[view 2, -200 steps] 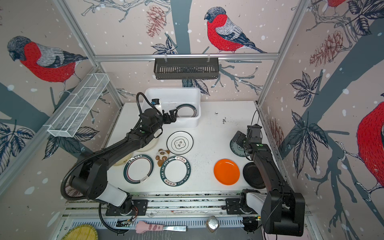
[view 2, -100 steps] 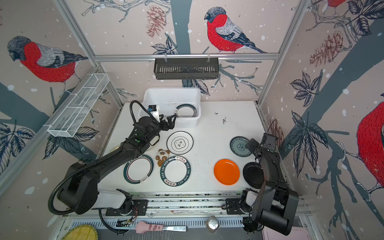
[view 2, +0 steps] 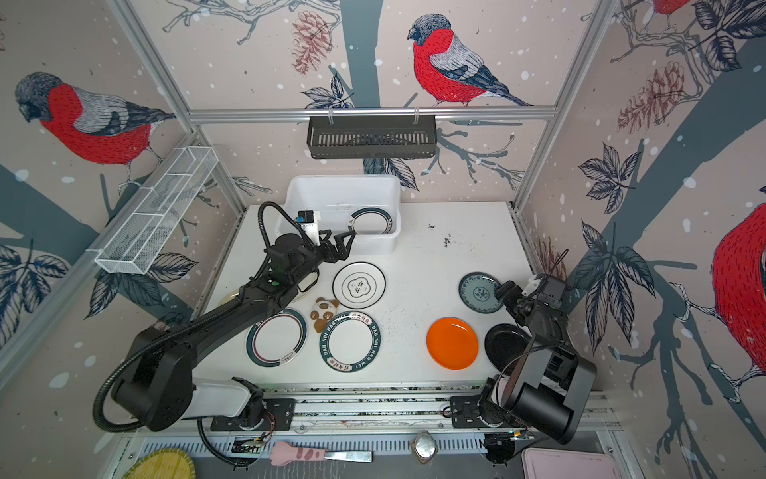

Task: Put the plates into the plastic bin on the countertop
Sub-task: 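Move the right gripper down to the blue-floral plate while the left gripper withdraws, then close the right gripper on the rim of the blue-floral plate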

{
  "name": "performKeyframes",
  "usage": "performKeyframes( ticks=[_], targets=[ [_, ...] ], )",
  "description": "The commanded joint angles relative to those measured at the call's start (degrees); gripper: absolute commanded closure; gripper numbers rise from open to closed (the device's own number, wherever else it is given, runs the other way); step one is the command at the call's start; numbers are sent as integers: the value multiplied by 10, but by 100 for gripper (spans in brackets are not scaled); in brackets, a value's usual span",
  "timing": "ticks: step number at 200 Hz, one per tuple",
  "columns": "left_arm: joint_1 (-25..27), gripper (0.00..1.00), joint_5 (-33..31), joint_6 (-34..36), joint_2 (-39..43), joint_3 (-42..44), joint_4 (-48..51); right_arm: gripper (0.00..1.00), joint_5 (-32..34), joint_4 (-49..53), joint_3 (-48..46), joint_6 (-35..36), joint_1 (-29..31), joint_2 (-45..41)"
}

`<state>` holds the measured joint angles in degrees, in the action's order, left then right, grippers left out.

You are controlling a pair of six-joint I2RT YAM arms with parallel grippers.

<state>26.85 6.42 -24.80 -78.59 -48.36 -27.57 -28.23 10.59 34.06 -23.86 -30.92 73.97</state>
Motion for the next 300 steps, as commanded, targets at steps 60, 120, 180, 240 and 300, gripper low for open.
performKeyframes(
  ticks=[60, 120, 180, 240, 300],
  targets=[
    [0, 2, -11, -17, -7, -12, -5, 27, -11, -44, -14, -1, 13, 6],
    [2, 2, -9, -22, -10, -11, -4, 29, 30, -55, -8, -11, 36, 41],
    [2, 2, -5, -22, -22, -15, -4, 40, 34, -76, -6, -25, 55, 73],
    [3, 2, -3, -28, -31, -26, 13, 59, 34, -118, -32, -40, 58, 80],
    [7, 2, -18, -27, -25, -30, 27, 73, 43, -127, -33, -45, 60, 100]
  ],
)
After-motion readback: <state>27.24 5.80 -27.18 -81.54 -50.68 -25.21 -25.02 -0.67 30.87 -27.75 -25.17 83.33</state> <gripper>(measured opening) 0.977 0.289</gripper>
